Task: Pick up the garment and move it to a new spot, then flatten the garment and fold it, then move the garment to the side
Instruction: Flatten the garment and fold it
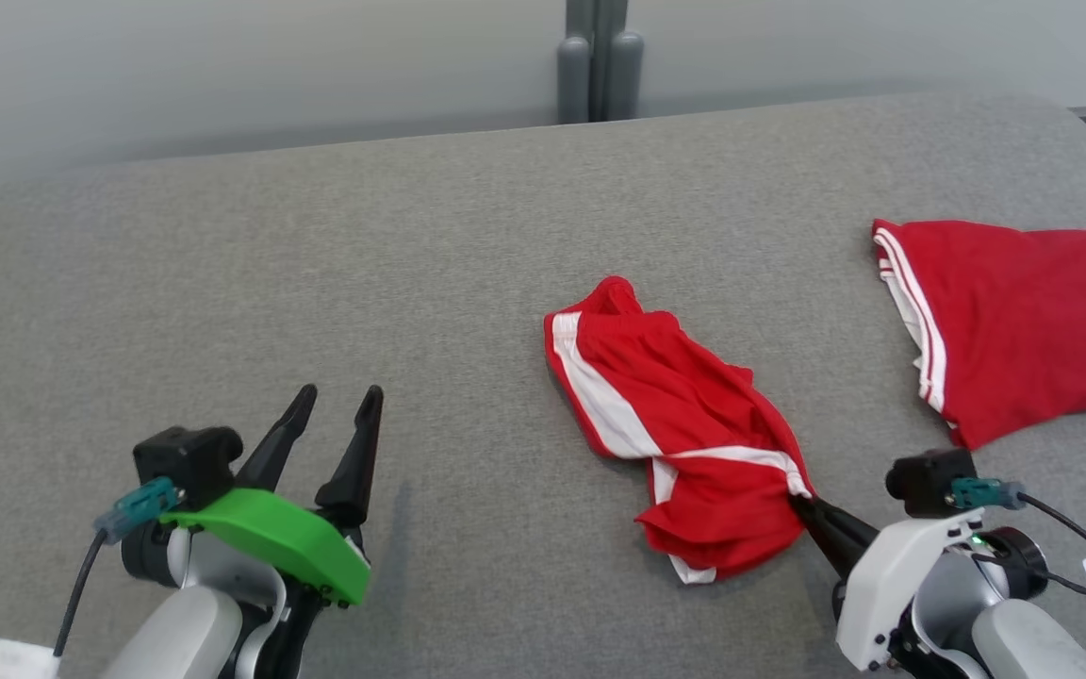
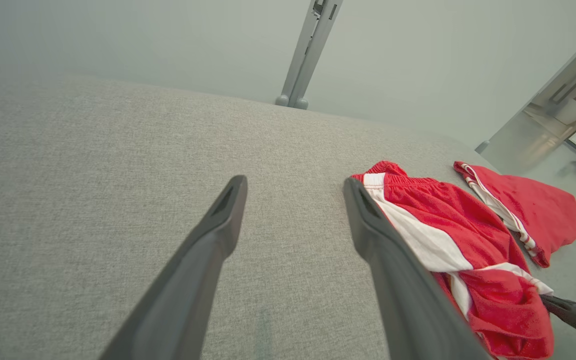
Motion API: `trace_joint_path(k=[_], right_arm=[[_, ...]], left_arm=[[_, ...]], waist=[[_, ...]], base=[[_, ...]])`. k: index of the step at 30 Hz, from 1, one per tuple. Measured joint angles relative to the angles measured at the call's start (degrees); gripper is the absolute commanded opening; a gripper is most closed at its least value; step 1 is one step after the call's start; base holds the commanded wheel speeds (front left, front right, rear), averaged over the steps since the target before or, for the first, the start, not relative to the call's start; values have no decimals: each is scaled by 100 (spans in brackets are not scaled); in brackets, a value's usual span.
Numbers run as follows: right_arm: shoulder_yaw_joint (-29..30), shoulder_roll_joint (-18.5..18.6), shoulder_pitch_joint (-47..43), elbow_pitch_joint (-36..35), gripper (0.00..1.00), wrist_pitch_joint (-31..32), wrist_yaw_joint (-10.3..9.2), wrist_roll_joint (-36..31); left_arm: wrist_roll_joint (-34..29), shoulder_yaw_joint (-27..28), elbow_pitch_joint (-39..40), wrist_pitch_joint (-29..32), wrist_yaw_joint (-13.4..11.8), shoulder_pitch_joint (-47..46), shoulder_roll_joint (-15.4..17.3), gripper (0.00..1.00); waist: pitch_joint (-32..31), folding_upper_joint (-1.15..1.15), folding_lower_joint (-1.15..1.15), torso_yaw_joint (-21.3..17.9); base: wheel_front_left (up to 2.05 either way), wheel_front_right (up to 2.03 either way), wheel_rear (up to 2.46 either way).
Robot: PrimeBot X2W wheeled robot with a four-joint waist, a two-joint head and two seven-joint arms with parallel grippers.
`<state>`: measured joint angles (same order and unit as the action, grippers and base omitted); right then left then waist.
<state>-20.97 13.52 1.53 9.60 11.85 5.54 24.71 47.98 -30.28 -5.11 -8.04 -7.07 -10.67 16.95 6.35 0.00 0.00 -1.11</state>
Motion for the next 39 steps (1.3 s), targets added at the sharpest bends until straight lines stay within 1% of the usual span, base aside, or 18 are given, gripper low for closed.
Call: trace_joint_path(k=[6, 9, 12, 14, 17, 19, 21, 26, 28, 30, 31, 33, 34, 36, 37, 38, 39], right_arm=[[421, 369, -372, -149, 0, 105, -18, 121], [612, 594, -386, -221, 0, 103, -47, 175], [794, 727, -385, -283, 0, 71, -62, 187], [806, 811, -385, -324, 0, 71, -60, 165], [854, 804, -386, -442, 0, -9, -59, 191], [877, 800, -387, -499, 0, -29, -59, 229], [878, 797, -387, -542, 0, -46, -58, 234], [760, 748, -387, -611, 0, -76, -52, 233], [733, 724, -386, -638, 0, -76, -52, 234], [702, 708, -386, -659, 0, -76, -51, 234], [694, 706, -386, -666, 0, -75, -49, 234], [683, 705, -386, -679, 0, -75, -18, 234], [673, 704, -386, -684, 0, -75, -9, 234], [649, 702, -386, -700, 0, -73, -8, 234], [619, 702, -385, -708, 0, -71, -7, 234], [589, 697, -385, -710, 0, -71, -2, 234], [573, 686, -386, -711, 0, -70, -1, 234]], left_arm=[[-352, -382, 247, 353, 19, -603, 37, 100], [-454, -594, 310, 549, 104, -822, 58, 100], [-450, -958, 279, 891, 292, -902, 13, 100], [-445, -1224, 214, 1105, 467, -901, 2, 100], [-439, -1546, 207, 1374, 705, -921, -19, 100], [-471, -1658, 186, 1447, 762, -970, -87, 100], [-683, -1709, 194, 1460, 816, -1190, -109, 100], [-898, -1555, 270, 1350, 842, -1744, -213, 100], [-911, -1553, 263, 1358, 860, -1800, -255, 100], [-891, -1672, 123, 1467, 951, -1795, -297, 100], [-891, -1704, 65, 1490, 969, -1794, -299, 96], [-878, -1745, -58, 1505, 1007, -1781, -310, 92], [-870, -1750, -127, 1506, 1010, -1781, -309, 88], [-824, -1741, -245, 1506, 1014, -1780, -309, 86], [-825, -1724, -294, 1504, 1014, -1780, -304, 89], [-825, -1700, -355, 1504, 1014, -1780, -300, 88], [-825, -1681, -405, 1504, 1015, -1780, -300, 85]], waist=[[84, 0, 0, -477], [144, 0, 0, -712], [214, 0, 0, -937], [266, 0, 0, -1069], [367, 0, 0, -1227], [455, 0, 0, -1282], [545, 0, 0, -1307], [670, 0, 0, -1308], [677, 0, 0, -1297], [678, 0, 0, -1292], [677, 0, 0, -1293], [676, 0, 0, -1300], [676, 0, 0, -1305], [676, 0, 0, -1321], [677, 0, 0, -1334], [678, 0, 0, -1353], [679, 0, 0, -1375]], base=[[0, 0, 0], [0, 0, 0], [0, 0, 0], [0, 0, 0], [0, 0, 0], [0, 0, 0], [0, 0, 0], [0, 0, 0], [0, 0, 0], [0, 0, 0], [0, 0, 0], [0, 0, 0], [0, 0, 0], [0, 0, 0], [0, 0, 0], [0, 0, 0], [0, 0, 0]])
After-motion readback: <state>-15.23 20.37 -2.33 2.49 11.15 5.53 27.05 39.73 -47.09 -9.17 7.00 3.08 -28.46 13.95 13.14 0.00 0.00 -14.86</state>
